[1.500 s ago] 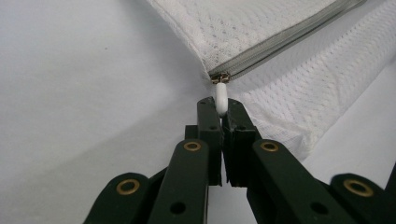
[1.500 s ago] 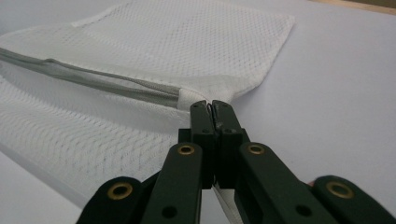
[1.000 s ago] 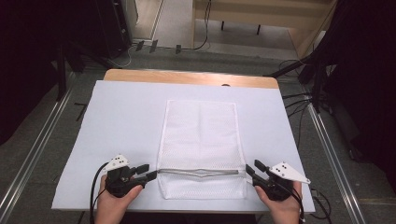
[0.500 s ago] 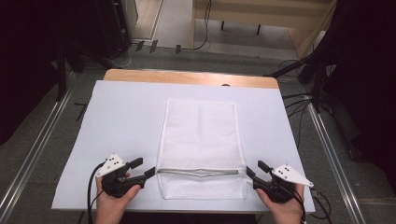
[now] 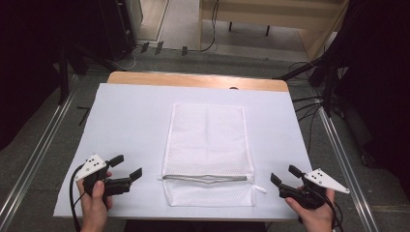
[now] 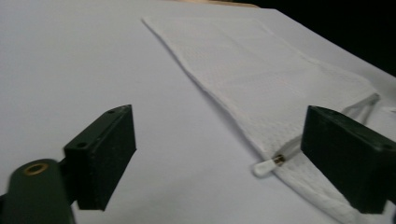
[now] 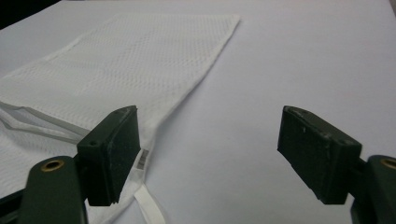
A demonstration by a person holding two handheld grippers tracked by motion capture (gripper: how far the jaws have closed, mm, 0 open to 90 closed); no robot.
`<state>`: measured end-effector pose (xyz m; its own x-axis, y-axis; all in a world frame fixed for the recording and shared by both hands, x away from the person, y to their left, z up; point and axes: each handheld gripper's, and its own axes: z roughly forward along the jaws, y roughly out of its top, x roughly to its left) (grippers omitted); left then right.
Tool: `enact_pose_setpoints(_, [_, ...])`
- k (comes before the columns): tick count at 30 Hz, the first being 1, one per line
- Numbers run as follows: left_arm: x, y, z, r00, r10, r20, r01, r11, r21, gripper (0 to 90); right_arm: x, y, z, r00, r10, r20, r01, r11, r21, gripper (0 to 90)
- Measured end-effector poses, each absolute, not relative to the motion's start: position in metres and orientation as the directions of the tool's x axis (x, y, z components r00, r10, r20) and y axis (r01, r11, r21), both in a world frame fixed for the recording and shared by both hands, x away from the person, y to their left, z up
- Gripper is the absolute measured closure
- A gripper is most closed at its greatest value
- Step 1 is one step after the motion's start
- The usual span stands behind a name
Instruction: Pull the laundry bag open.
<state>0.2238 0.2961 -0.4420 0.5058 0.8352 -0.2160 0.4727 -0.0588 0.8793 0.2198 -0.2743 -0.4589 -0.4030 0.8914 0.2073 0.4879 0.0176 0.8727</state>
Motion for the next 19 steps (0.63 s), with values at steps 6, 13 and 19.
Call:
enact_pose_setpoints(6, [0.226, 0.313, -0.443, 0.461, 0.863, -0.206, 0.471, -0.042, 0.881, 1.0, 0.221, -0.29, -0.462, -0.359, 0.911, 0.203, 0.493, 0.001, 0.87, 18.5])
enact_pose_setpoints(13, [0.228, 0.324, -0.446, 0.432, 0.879, -0.2, 0.484, -0.039, 0.874, 0.0, 0.223, -0.303, -0.466, -0.307, 0.93, 0.201, 0.503, -0.02, 0.864, 17.6])
enact_pose_setpoints(19, [0.229, 0.323, -0.448, 0.423, 0.887, -0.183, 0.493, -0.056, 0.868, 0.0, 0.226, -0.302, -0.469, -0.3, 0.934, 0.193, 0.513, -0.013, 0.859, 17.5])
